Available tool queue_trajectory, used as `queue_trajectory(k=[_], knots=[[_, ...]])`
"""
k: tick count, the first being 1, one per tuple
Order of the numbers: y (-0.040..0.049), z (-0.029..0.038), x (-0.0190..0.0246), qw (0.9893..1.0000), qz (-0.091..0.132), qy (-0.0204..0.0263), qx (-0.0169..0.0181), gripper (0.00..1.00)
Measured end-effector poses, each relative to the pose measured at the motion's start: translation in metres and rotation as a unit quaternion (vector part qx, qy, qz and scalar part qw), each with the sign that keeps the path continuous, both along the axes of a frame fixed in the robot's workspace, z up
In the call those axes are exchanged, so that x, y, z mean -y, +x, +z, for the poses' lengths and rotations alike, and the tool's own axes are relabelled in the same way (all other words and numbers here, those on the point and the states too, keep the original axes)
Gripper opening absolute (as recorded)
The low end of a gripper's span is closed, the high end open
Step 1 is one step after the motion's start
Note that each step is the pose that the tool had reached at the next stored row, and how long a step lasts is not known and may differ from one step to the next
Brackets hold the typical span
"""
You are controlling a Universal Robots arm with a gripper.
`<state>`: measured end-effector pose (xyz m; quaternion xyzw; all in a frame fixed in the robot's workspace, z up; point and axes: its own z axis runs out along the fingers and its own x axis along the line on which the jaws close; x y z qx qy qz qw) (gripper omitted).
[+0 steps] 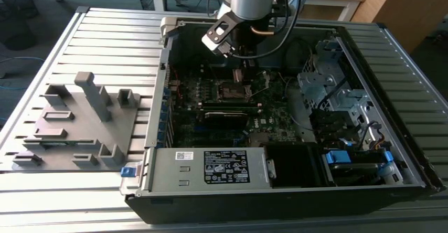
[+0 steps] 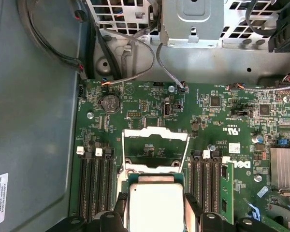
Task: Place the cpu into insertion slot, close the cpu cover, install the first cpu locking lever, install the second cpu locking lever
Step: 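Place the cpu into insertion slot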
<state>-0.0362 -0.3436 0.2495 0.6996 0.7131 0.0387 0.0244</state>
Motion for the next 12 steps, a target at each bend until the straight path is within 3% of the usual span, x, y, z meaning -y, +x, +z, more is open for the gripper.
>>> queue_trajectory(k=[12], knots=[[0.0, -0.0036, 0.0, 1.0, 0.0, 0.0, 0.0, 0.54]])
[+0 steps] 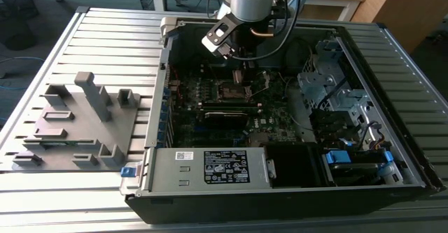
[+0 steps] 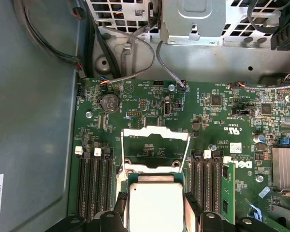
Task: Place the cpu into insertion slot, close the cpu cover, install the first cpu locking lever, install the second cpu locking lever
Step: 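Place the cpu into insertion slot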
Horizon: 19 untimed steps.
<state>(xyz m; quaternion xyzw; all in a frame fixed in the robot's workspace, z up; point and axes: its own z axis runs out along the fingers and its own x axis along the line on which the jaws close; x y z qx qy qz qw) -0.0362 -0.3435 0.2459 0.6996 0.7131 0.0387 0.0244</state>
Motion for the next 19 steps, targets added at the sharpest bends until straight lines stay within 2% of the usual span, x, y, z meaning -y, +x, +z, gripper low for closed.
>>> queue_trajectory(k=[9, 10, 12, 13, 16, 19], knots=[[0.0, -0.0009, 0.0, 1.0, 0.0, 0.0, -0.0003, 0.54], [0.0, -0.0012, -0.0001, 1.0, 0.0, 0.0002, -0.0045, 0.54], [0.0, -0.0015, 0.0, 0.9998, 0.0, 0.0001, -0.0179, 0.54], [0.0, -0.0014, 0.0, 0.9998, 0.0, 0.0, -0.0211, 0.54], [0.0, -0.0014, 0.0, 0.9997, 0.0, 0.0, -0.0232, 0.54], [0.0, -0.0029, 0.0, 0.9997, 0.0, 0.0001, -0.0233, 0.54]])
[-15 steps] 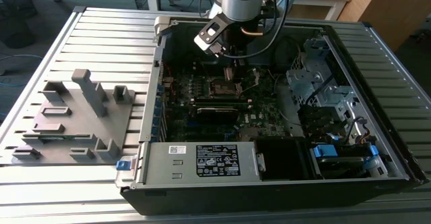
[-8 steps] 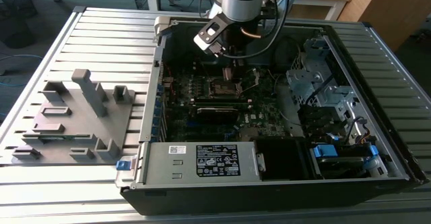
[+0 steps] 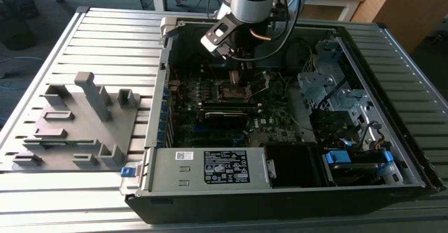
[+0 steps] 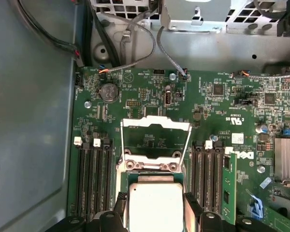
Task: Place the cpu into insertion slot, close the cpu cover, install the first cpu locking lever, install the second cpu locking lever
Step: 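Place the cpu into insertion slot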
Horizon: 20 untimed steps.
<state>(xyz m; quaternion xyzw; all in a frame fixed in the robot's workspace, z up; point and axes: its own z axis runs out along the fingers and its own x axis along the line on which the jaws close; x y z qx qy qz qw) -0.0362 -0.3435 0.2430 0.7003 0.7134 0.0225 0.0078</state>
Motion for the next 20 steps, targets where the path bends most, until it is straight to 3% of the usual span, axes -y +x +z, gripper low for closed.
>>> queue_trajectory(k=[20], knots=[[-0.0048, -0.0177, 0.0, 1.0, 0.0, 0.0002, 0.0, 0.54]])
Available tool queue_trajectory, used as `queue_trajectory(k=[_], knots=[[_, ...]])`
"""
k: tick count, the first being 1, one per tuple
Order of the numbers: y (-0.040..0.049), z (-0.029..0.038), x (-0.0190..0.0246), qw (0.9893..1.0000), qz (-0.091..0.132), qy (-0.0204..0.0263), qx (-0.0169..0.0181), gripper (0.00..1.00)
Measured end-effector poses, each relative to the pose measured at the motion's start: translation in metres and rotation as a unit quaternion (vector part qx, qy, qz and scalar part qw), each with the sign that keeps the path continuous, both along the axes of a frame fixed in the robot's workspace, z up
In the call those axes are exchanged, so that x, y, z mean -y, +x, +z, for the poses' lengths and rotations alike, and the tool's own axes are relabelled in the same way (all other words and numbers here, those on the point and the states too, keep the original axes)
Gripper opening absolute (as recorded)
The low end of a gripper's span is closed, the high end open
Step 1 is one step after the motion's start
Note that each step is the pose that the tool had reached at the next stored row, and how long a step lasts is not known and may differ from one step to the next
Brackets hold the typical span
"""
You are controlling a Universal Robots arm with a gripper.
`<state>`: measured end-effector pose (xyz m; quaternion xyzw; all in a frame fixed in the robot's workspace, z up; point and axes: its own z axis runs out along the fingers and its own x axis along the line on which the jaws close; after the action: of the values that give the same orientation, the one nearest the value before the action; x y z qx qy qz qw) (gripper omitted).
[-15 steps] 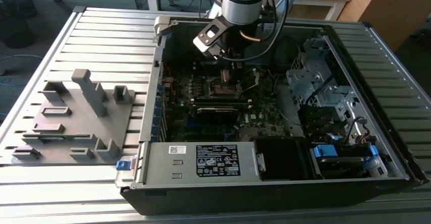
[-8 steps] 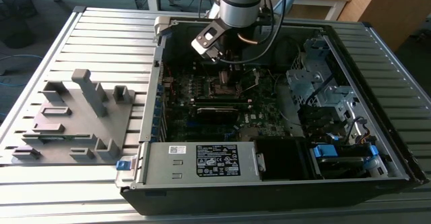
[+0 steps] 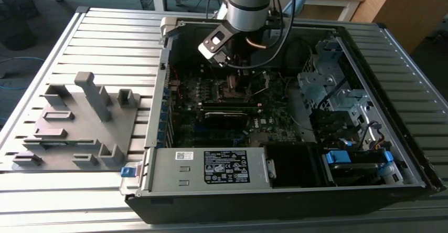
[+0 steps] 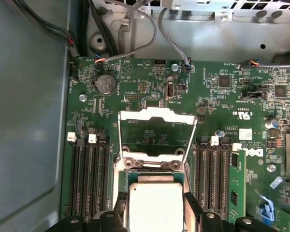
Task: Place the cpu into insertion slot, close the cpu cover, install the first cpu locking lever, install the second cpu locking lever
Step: 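Place the cpu into insertion slot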
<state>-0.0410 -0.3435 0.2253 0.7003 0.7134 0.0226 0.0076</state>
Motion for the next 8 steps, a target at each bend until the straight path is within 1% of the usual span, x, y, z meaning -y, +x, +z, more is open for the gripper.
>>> queue_trajectory(k=[5, 8], knots=[[-0.0005, -0.0038, 0.0, 1.0, 0.0, 0.0, 0.0, 0.54], [-0.0023, -0.0054, -0.0001, 1.0, 0.0, 0.0001, -0.0001, 0.54]])
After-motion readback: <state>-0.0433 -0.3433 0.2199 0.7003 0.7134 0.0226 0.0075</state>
